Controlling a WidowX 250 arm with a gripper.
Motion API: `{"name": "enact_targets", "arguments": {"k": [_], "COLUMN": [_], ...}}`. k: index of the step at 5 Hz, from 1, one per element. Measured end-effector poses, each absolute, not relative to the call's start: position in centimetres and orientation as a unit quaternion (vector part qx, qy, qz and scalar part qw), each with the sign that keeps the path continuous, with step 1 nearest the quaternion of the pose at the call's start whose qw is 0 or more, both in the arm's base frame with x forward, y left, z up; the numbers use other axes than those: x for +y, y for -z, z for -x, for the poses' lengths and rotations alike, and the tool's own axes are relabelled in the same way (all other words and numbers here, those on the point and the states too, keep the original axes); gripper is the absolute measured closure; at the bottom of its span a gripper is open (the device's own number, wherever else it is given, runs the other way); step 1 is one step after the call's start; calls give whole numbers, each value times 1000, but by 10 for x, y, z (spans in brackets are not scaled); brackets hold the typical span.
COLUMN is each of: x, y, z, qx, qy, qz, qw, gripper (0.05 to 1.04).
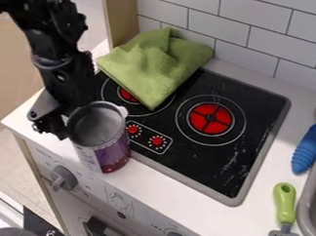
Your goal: Move the silver basket on the right
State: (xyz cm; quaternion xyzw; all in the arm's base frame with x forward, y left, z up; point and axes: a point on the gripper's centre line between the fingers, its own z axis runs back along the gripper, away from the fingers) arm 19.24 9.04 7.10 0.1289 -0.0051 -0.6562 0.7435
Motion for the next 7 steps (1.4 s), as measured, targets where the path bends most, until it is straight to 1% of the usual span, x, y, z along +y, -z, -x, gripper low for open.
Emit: {"name": "enact_targets", "arguments": {"k": [1,3,4,5,7], "x": [84,72,61,51,32], "y": [-71,-69,-69,-65,-65], "z": [-196,-195,-193,-194,-198], "qx": [1,-2,-2,11,1], "qy": [639,652,658,667,669], "qz": [-137,-129,-107,-104,-106], "qw": [757,748,745,738,736], "gripper": [84,85,84,84,84]}}
